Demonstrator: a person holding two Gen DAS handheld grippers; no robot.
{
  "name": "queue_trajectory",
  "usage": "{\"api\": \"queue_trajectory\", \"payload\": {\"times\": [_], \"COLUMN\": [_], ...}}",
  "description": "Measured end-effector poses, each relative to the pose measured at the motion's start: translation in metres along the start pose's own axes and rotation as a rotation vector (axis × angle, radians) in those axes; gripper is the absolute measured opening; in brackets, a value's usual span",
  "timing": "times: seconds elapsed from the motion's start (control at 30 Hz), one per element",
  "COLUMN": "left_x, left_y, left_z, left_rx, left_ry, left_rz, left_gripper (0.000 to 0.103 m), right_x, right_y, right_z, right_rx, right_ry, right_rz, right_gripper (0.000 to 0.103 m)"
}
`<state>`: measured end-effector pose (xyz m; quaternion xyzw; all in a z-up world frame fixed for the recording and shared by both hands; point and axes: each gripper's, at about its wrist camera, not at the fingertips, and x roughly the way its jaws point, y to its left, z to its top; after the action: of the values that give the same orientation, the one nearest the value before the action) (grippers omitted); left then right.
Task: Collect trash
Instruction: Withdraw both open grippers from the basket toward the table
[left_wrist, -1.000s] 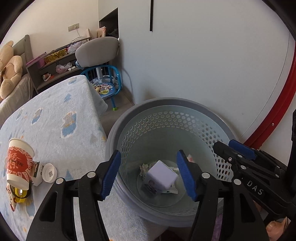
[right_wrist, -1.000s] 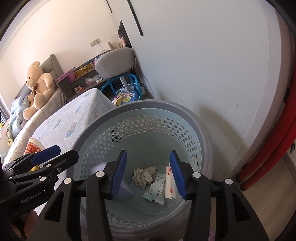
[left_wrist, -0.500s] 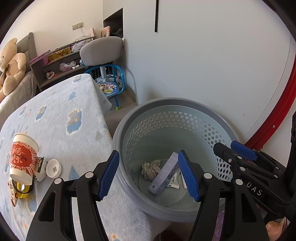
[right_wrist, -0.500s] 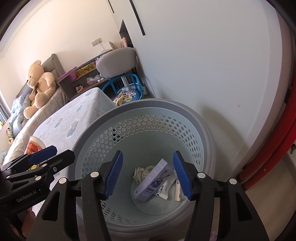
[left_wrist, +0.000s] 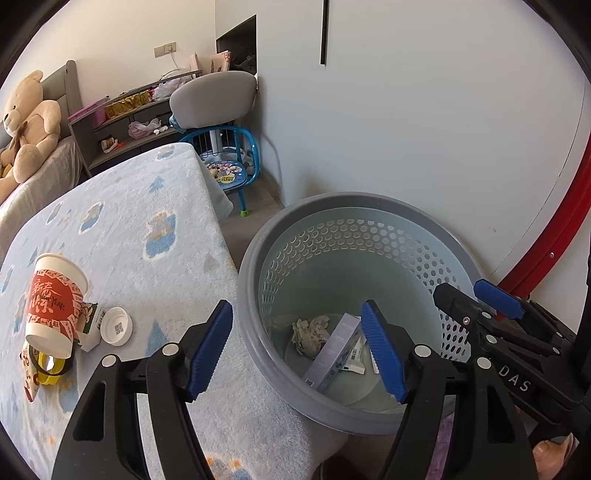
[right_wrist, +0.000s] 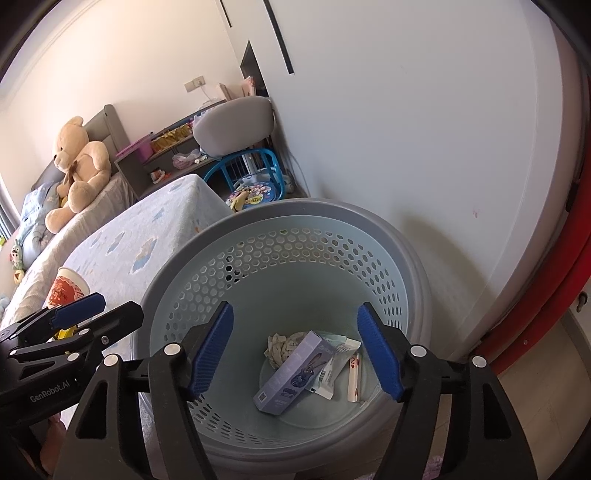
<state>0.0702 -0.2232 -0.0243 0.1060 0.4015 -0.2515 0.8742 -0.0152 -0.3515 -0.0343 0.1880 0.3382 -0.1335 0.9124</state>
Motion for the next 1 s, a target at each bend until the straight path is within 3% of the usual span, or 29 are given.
{"api": "queue_trajectory", "payload": {"times": [0.57, 1.0], "left_x": [-0.019, -0.051], "left_y": [0.015, 0.048], "left_z": [-0.012, -0.026], "left_rx": [-0.039, -0.111], "left_ry": [-0.018, -0.057], "left_rz": [0.026, 0.05], "left_gripper": [0.072, 0.073], "right_x": [-0.005, -0.02], "right_y": [0.006, 0.021], "right_z": [-0.007, -0.025], "right_rx": [-0.011, -0.03], "right_ry": [0.001, 0.008], "right_rz": [0.003, 0.017], "right_gripper": [0.08, 0.09]}}
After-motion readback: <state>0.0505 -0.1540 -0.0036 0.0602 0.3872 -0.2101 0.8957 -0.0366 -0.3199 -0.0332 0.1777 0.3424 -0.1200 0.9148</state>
